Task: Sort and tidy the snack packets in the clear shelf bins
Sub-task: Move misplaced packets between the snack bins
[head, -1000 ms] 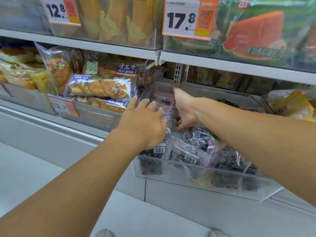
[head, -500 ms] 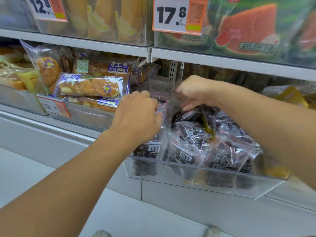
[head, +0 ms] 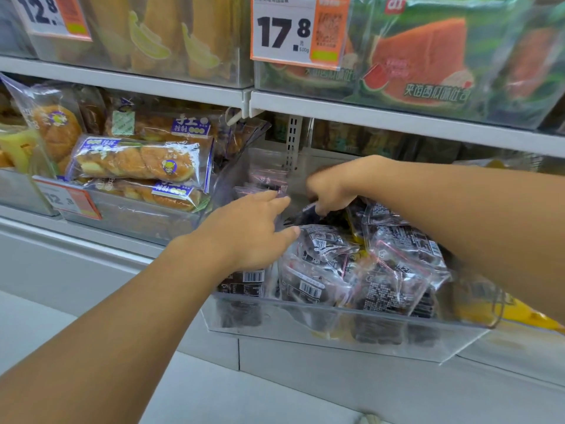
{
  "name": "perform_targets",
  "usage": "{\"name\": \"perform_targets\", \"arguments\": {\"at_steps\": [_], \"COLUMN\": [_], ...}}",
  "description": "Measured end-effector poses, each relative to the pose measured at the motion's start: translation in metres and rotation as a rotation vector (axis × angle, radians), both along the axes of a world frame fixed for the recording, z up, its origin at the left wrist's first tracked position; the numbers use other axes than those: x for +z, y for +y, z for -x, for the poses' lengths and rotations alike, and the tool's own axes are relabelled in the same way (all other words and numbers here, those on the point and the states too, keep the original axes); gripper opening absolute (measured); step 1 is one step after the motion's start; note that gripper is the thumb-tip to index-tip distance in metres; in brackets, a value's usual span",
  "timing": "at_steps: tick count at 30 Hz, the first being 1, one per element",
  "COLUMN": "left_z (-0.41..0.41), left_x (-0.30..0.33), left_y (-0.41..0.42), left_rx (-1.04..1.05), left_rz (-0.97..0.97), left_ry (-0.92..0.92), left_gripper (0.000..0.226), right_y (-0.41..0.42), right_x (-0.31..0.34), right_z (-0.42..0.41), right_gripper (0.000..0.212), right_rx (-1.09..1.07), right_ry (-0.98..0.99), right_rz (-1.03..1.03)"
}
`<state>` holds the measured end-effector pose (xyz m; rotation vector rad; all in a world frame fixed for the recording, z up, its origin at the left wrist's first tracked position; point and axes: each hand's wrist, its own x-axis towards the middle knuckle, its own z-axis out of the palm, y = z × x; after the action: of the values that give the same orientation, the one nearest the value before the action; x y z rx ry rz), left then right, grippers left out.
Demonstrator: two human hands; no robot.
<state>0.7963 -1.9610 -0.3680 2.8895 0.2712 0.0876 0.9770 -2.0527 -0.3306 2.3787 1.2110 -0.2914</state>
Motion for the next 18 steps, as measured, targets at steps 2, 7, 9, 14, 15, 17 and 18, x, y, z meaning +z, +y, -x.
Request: {"name": "perform_targets", "arguments": {"at_steps": [2,7,9,14,15,17,18], "left_z": [0.0,-0.001,-0.001,0.003,0.003,0.004,0.003], "left_x": [-0.002,-0.005,-0.007,-0.008,-0.008,-0.007,-0.006], "left_y": [0.001,0.001,0.002,0.003,0.003,0.003,0.002], "left_rx": [-0.009,-0.001,0.008,0.016,0.017,0.018,0.017], "left_rz": [0.017,0.034,0.043,0.056,0.054,0.05,0.047], "left_ry": [0.007,-0.014,-0.03,-0.04,-0.039,-0.037,-0.034], "left_gripper": [0.071,0.073,0.073,0.072,0.072,0.071,0.071], "right_y": [-0.006,-0.007,-0.001,0.012,0.013,0.013,0.014], "right_x": [0.002,-0.008,-0.012,-0.004,-0.004,-0.01,-0.015], "right_z": [-0.006,-0.012,-0.01,-0.002,-0.004,-0.01,-0.013], "right_gripper": [0.022,0.016,0.013,0.008,0.01,0.02,0.027], "right_rx": [0.001,-0.013,-0.024,-0.028,-0.002,0.079,0.092], "right_ry": [0.07,0.06,-0.075,-0.266,-0.284,-0.297,-0.291], "right_rz": [-0.241,-0.528,-0.459,-0.126,-0.12,-0.235,-0.328]}}
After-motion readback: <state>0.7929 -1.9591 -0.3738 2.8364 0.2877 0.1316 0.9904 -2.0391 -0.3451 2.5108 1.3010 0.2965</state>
